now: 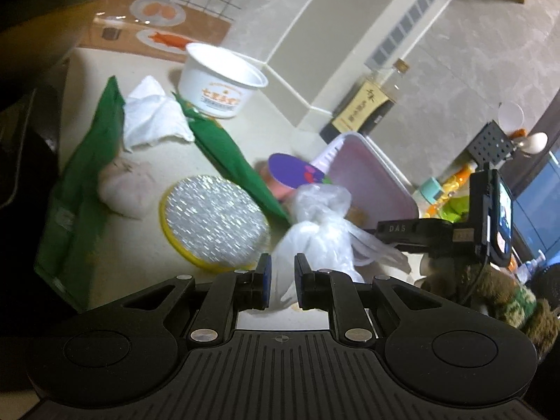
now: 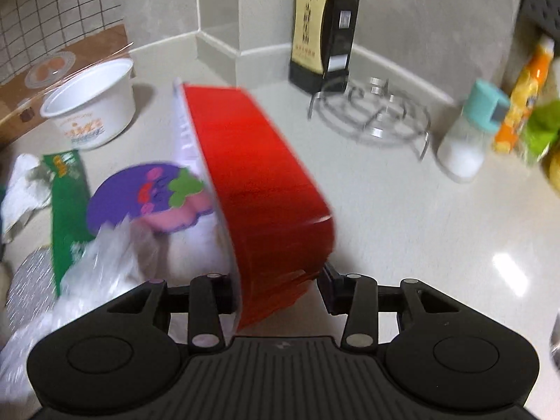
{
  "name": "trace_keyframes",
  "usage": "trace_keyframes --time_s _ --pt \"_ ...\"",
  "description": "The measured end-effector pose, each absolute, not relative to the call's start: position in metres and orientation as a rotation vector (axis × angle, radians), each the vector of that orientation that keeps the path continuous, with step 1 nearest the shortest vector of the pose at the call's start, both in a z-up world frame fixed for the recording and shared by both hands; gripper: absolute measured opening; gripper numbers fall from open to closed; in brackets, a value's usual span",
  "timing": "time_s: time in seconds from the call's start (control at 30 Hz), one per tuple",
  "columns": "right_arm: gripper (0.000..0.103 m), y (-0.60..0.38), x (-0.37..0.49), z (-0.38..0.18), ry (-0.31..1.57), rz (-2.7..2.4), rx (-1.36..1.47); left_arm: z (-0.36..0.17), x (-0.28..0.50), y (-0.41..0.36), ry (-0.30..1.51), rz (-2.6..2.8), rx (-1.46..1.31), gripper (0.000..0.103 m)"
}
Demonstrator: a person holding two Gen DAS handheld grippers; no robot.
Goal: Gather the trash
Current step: 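Lift the red tray with the right gripper toward the left gripper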
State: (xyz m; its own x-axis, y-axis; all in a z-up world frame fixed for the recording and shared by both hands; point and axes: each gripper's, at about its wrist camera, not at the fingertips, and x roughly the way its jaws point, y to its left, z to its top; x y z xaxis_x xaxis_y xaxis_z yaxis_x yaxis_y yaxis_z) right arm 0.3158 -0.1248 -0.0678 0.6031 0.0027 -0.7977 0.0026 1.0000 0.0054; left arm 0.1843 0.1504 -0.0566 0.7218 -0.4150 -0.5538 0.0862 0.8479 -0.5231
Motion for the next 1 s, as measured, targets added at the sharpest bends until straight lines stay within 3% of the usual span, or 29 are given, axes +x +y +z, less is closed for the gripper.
trace_keyframes --time_s 0.07,0.17,0.23,0.3,0.4,0.67,0.87,0.93,1.0 --pt "0.046 -0.129 0.307 -0.066 0.918 0.028 0.016 -0.054 0.18 0.143 0.717 -0.295 -0.489 0.016" --pt "0.071 -0.137 0.296 -0.057 0.866 0.063 0.031 -0.052 0.177 0.132 0.719 -0.268 -0.47 0.016" --pt "0.077 -0.143 0.286 -0.049 0.816 0.084 0.048 -0.05 0.177 0.125 0.729 -0.258 -0.47 0.016" --pt "0.09 -0.151 0.276 -0.042 0.779 0.133 0.092 -0.049 0.177 0.117 0.739 -0.266 -0.458 0.016" --pt "0.103 -0.161 0.261 -0.036 0.723 0.186 0.12 -0.047 0.179 0.105 0.756 -0.274 -0.44 0.016" --pt "0.103 -0.175 0.226 -0.031 0.677 0.164 0.033 -0.033 0.199 0.062 0.73 -0.417 -0.397 0.016" --pt "0.103 -0.182 0.257 -0.012 0.656 0.231 0.16 -0.055 0.23 0.021 0.814 -0.553 -0.2 0.017" --pt "0.099 -0.172 0.275 -0.016 0.697 0.254 0.166 -0.064 0.245 0.031 0.852 -0.46 -0.214 0.017" --pt "0.087 -0.164 0.289 -0.024 0.725 0.189 0.121 -0.066 0.257 0.054 0.861 -0.32 -0.241 0.017"
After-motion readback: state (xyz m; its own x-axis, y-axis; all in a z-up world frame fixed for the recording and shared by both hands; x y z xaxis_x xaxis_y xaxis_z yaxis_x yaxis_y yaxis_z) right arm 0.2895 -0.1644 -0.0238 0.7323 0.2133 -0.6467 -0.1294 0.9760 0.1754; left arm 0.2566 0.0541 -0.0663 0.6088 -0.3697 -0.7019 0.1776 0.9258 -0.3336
